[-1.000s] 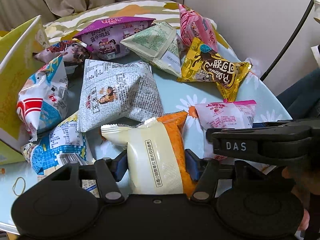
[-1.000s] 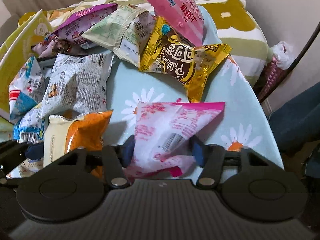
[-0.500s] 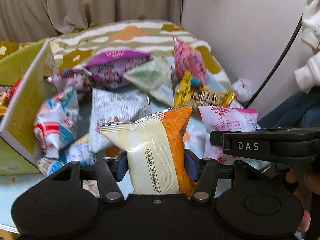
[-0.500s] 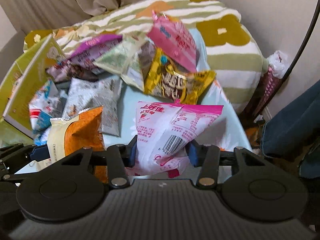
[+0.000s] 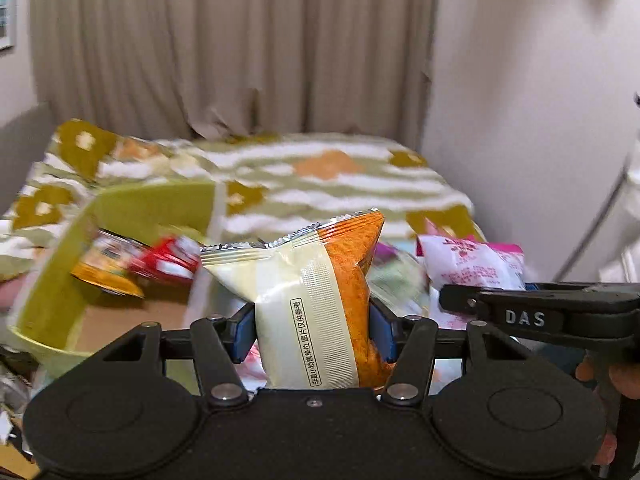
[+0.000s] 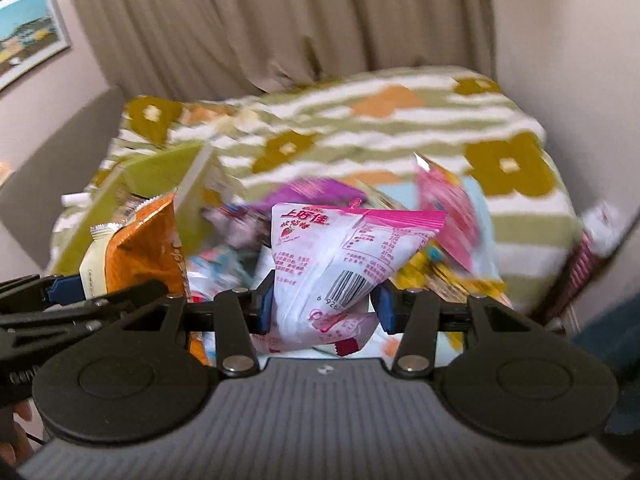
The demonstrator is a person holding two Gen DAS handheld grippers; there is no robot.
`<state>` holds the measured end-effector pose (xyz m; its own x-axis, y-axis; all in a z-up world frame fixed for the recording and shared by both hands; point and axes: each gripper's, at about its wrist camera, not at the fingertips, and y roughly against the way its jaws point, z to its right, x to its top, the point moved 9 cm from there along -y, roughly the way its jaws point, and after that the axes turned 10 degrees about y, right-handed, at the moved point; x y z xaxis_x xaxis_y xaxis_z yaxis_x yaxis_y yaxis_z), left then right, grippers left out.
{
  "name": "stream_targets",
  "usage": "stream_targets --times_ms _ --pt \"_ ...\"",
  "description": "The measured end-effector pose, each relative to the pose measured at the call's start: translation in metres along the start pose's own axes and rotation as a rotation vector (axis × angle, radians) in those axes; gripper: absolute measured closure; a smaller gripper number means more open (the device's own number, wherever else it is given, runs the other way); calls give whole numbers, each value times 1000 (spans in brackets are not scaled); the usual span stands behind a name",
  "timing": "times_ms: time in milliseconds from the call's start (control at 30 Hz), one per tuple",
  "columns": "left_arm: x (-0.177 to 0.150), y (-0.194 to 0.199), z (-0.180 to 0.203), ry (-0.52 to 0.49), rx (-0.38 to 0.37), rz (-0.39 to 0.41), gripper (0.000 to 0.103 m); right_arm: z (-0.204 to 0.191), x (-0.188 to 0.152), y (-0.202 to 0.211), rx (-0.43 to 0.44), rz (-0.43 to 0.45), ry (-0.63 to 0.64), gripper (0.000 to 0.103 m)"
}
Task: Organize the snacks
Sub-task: 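Carry both bags into the yellow-green box and release them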
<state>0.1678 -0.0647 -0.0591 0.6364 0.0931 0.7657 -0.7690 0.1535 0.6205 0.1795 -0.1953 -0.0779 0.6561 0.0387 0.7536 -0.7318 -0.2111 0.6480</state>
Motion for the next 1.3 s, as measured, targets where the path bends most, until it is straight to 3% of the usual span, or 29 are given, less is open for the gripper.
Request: stream_targets --times_ms 167,367,633,933,967,1033,1067,1100,1300 --pt "36 11 -56 32 70 57 42 -58 40 -12 78 50 61 40" --pt "69 -1 -130 50 123 53 42 -132 80 -46 141 68 107 40" --pt "80 -56 -216 37 124 -57 42 -205 94 -114 137 -6 109 40" --pt "49 -121 -251 -52 60 -234 41 -226 80 -174 41 -114 72 40" --pt "47 -126 -253 -59 60 -246 38 -226 78 -178 30 -123 67 40" --pt "44 -131 -257 -65 53 -258 21 -227 73 -182 16 -134 60 40" --pt "44 -129 -258 -64 54 -248 7 -226 71 -184 9 -141 57 40" --pt "45 -126 -260 -63 53 -232 3 -227 70 -185 5 -146 57 40" --pt "42 -112 -260 -77 69 -212 3 -231 69 -184 13 -151 66 40"
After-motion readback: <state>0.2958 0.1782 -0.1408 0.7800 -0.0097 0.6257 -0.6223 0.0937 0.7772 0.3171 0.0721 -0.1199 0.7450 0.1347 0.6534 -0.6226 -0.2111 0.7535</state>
